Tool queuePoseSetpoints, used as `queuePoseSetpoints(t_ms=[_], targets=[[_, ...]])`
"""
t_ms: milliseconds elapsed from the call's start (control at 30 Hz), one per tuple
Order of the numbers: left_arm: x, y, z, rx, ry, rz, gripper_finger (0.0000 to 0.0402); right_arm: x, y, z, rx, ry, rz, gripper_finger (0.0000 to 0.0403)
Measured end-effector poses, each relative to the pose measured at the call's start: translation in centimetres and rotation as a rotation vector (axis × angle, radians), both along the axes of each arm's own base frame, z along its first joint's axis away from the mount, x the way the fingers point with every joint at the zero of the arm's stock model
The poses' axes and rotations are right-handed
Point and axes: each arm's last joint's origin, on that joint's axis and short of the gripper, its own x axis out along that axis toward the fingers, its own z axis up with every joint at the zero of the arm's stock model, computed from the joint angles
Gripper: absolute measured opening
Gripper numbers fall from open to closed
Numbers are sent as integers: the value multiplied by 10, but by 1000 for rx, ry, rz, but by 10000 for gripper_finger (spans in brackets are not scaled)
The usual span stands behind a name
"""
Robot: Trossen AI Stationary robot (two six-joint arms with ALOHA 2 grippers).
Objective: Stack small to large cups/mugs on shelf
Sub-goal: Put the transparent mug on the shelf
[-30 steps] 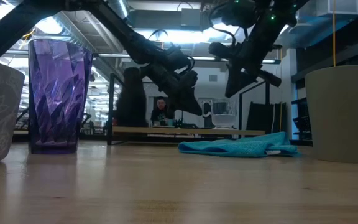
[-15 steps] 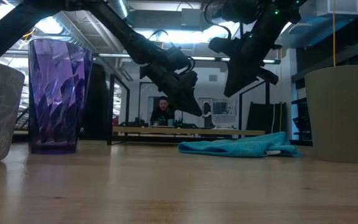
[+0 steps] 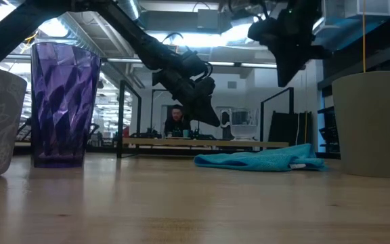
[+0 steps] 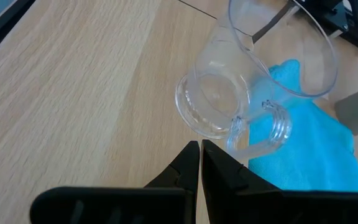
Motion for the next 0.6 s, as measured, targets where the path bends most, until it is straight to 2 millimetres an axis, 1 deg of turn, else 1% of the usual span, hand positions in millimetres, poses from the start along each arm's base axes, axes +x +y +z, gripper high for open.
queuePoseSetpoints(t_ms=[167, 267, 400, 467, 600], targets=[[1, -1, 0, 2, 1, 0, 11, 0, -21, -1, 107, -6, 44, 17], [1, -1, 0, 3, 2, 0, 11, 4, -31, -1, 118, 8, 115, 16], [0, -1, 0, 4, 3, 3, 11, 20, -37, 10, 41, 46, 307, 16], [0, -1, 0, 4, 3, 3, 11, 28, -39, 16, 5, 72, 375, 16], [1, -1, 0, 4, 3, 1, 11, 44, -43, 16, -21, 128, 511, 16]])
